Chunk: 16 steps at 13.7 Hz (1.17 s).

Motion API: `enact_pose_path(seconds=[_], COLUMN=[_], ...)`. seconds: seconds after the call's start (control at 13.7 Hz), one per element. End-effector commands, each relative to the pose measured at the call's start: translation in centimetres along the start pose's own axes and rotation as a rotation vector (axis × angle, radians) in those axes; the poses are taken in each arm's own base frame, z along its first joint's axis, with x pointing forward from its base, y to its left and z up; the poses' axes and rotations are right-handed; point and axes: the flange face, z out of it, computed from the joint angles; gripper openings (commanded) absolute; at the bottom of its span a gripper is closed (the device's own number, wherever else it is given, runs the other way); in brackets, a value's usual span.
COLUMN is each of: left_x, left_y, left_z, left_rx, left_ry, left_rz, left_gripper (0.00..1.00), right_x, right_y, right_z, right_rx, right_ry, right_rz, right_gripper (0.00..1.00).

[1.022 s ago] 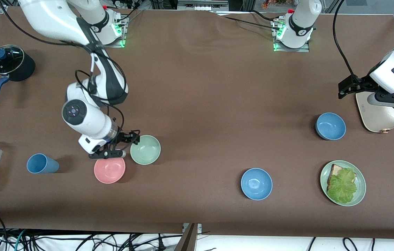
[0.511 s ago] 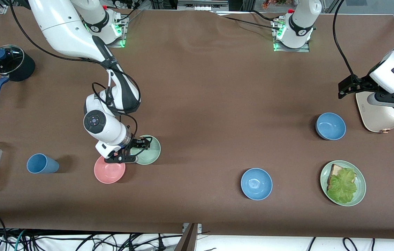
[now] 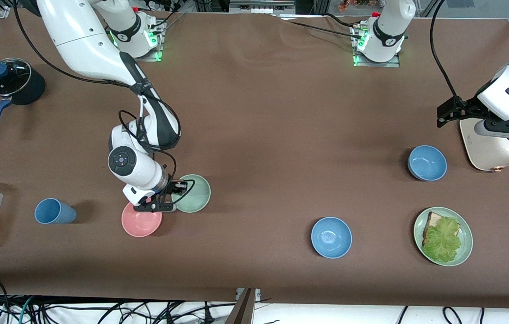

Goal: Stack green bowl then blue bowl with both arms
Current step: 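Lift the green bowl with the right gripper toward the table center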

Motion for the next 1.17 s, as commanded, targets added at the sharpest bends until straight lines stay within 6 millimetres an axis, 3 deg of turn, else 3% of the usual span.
enact_pose_path(seconds=[0.0, 0.15, 0.22, 0.44, 0.66, 0.88, 0.95, 1.1], left_x=[0.1, 0.1, 0.1, 0.0, -0.1, -0.1, -0.1, -0.1], left_y=[0.1, 0.1, 0.0, 0.0, 0.0, 0.0, -0.1, 0.0], left_z=[-0.5, -0.5, -0.5, -0.5, -0.4, -0.4, -0.4, -0.4], left_rx=[-0.017, -0.017, -0.017, -0.017, -0.017, -0.018, -0.018, -0.018], left_ry=[-0.003, -0.003, -0.003, -0.009, -0.014, -0.018, -0.018, -0.018], left_rz=[-0.004, -0.006, -0.006, -0.005, -0.005, -0.007, -0.005, -0.005], left_gripper=[1.0, 1.0, 1.0, 1.0, 1.0, 1.0, 1.0, 1.0], right_x=[-0.1, -0.8, -2.2, -8.1, -13.6, -17.0, -17.1, -17.0], right_y=[-1.5, -4.8, -8.3, -19.5, -27.2, -31.0, -31.3, -31.0], right_z=[-0.6, -1.6, -1.8, -0.8, -0.4, -0.3, -0.4, 0.6], right_rx=[0.017, 0.033, 0.052, 0.07, 0.084, 0.104, 0.108, 0.098], right_ry=[-0.02, -0.016, -0.035, -0.046, -0.04, -0.024, -0.003, 0.005], right_rz=[0.004, 0.018, 0.056, 0.127, 0.145, 0.177, 0.169, 0.166], right_gripper=[0.0, 0.0, 0.0, 0.0, 0.0, 0.0, 0.0, 1.0])
